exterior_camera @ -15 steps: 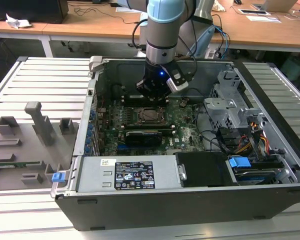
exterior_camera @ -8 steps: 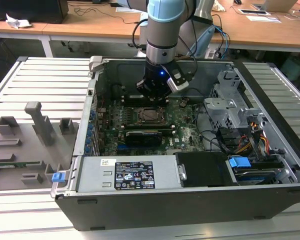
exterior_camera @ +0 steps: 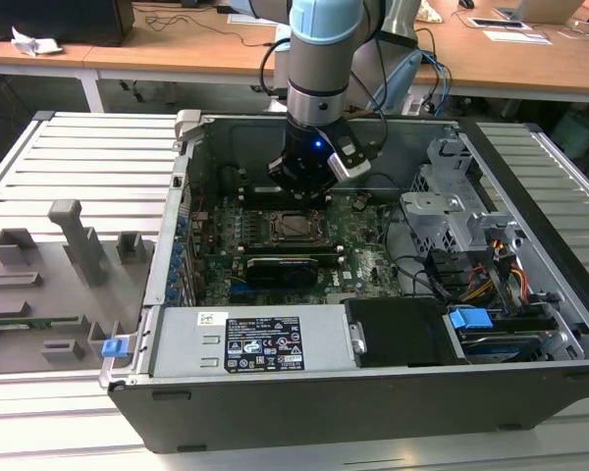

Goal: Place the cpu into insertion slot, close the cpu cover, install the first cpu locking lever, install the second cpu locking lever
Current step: 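Install the first cpu locking lever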

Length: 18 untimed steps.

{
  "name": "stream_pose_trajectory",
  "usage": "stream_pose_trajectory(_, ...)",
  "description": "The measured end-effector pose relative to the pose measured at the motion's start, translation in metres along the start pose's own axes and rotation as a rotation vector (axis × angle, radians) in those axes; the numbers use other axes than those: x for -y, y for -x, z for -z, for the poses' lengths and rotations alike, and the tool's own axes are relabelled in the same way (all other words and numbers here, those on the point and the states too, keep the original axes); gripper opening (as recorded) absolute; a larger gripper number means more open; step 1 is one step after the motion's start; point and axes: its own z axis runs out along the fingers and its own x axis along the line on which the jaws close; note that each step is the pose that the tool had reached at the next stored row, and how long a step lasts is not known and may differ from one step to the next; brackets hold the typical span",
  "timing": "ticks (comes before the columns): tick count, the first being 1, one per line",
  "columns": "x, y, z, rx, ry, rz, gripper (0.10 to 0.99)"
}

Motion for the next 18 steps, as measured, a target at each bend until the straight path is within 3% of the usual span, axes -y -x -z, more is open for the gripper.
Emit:
stream_pose_trajectory(12, 0.0000, 0.0003, -0.0010, 0.0002, 0.000, 0.000, 0.106)
stream_pose_trajectory(18, -0.0005, 0.0006, 0.0091, 0.0002, 0.000, 0.000, 0.106)
